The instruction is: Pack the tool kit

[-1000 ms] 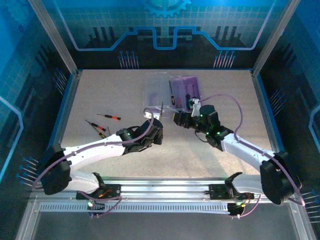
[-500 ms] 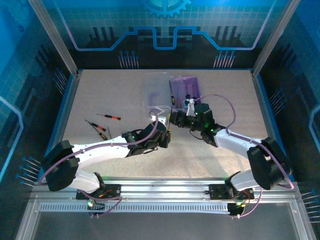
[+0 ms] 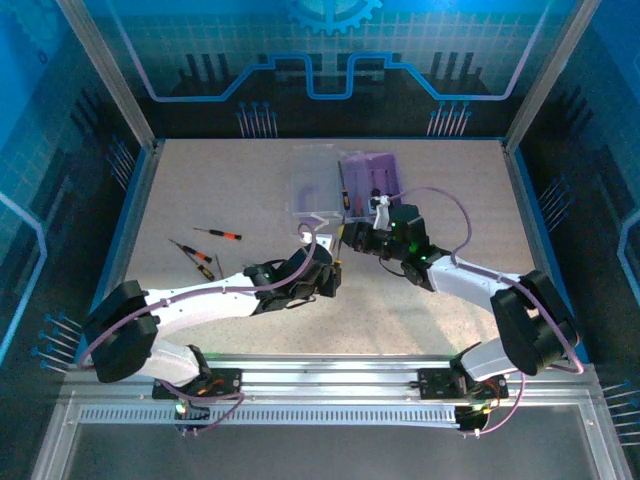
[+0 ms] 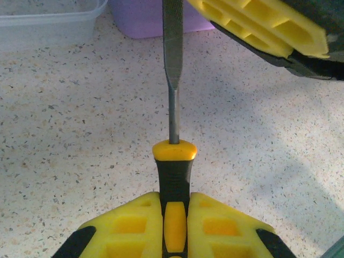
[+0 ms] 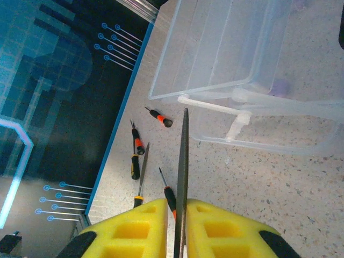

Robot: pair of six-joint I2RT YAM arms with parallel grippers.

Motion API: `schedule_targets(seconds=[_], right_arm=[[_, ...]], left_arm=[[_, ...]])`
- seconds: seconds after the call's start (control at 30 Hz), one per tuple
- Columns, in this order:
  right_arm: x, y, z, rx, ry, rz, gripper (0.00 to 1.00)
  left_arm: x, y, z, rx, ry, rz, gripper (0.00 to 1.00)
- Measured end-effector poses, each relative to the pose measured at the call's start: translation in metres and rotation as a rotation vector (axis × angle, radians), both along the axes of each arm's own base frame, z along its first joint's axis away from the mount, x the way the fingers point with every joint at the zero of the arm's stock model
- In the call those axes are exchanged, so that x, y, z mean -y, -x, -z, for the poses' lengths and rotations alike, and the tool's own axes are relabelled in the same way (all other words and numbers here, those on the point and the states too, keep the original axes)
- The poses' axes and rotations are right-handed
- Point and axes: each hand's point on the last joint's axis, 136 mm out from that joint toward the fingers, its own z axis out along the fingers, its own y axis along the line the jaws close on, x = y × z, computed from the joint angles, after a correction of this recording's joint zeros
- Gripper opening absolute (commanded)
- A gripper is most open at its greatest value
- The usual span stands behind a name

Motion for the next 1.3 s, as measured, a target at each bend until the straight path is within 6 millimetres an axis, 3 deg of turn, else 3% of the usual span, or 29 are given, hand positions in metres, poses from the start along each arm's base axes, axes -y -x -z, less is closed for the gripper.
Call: schedule_targets(seconds=[0.2, 0.47, 0.6, 0.63, 0.9, 1.0, 1.1, 1.3], right_arm=[[-0.003, -0.001, 0.001, -0.005, 0.0, -0.014, 0.22], [-0.002, 0.0, 0.004, -0.019, 0.0, -0.018, 0.04], [-0.002, 0.0, 0.004, -0.02, -0.002, -0.022, 0.03], [-0.002, 0.0, 0.004, -0.019, -0.002, -0.022, 0.03], [0.01, -0.009, 0.006, -0.012, 0.024, 0.006, 0.03], [0.014, -0.015, 0.001, 0.002, 0.03, 0.019, 0.03], [0.019, -0.024, -0.007, 0.016, 0.045, 0.035, 0.03], [0.038, -0.059, -0.047, 0.102, 0.153, 0.105, 0.03]], left_arm=[[0.0, 0.0, 0.0, 0.0, 0.0, 0.001, 0.0], [0.0, 0.0, 0.0, 0.0, 0.0, 0.001, 0.02], [0.001, 0.001, -0.001, -0.001, 0.001, 0.009, 0.27], [0.001, 0.001, -0.001, 0.002, -0.001, 0.014, 0.38], [-0.002, 0.002, -0.015, 0.042, -0.007, 0.037, 0.62], [-0.008, 0.001, -0.029, 0.082, -0.006, 0.031, 0.78], [-0.022, 0.001, -0.043, 0.132, -0.008, -0.003, 0.93], [-0.076, 0.005, -0.052, 0.217, -0.059, -0.15, 0.99]])
